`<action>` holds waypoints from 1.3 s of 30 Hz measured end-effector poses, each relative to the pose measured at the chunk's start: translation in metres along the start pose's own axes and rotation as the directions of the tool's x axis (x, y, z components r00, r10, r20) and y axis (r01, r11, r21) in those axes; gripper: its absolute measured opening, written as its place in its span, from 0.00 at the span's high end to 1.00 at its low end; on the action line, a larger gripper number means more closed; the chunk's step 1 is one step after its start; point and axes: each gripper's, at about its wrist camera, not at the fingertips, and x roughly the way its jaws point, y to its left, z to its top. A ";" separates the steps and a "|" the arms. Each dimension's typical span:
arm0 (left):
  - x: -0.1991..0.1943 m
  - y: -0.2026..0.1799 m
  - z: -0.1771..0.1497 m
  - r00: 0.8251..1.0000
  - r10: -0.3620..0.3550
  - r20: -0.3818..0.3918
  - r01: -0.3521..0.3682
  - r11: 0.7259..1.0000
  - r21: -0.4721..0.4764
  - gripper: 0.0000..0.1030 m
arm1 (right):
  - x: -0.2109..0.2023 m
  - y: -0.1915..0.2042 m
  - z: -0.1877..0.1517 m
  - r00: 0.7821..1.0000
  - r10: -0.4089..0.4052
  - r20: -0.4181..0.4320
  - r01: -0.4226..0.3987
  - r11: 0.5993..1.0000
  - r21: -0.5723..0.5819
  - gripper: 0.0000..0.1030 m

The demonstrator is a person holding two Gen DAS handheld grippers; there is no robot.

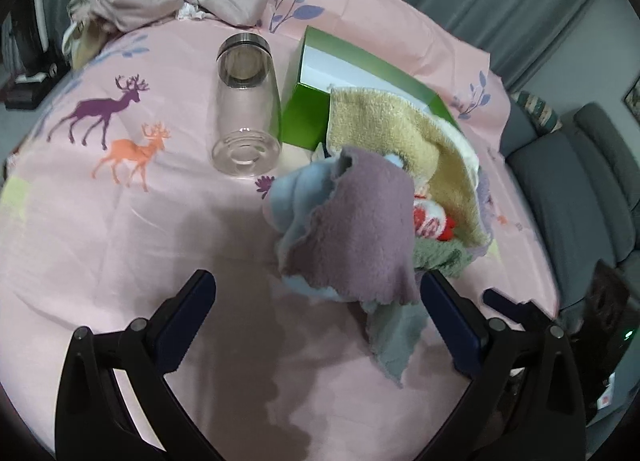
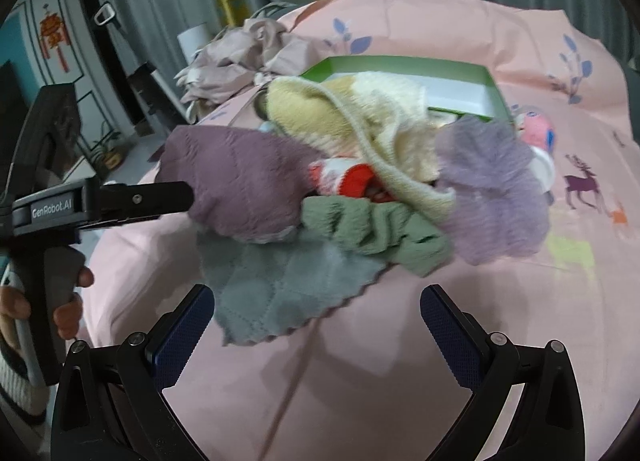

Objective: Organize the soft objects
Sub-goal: 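Move the right tool toward the purple cloth on the pile, then grasp the purple cloth with the right gripper and lift it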

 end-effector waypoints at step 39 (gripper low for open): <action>-0.023 -0.029 0.022 0.927 -0.371 0.049 0.364 0.925 0.113 0.95 | 0.040 0.005 0.025 0.944 0.320 0.075 -0.327 0.937 0.119 0.93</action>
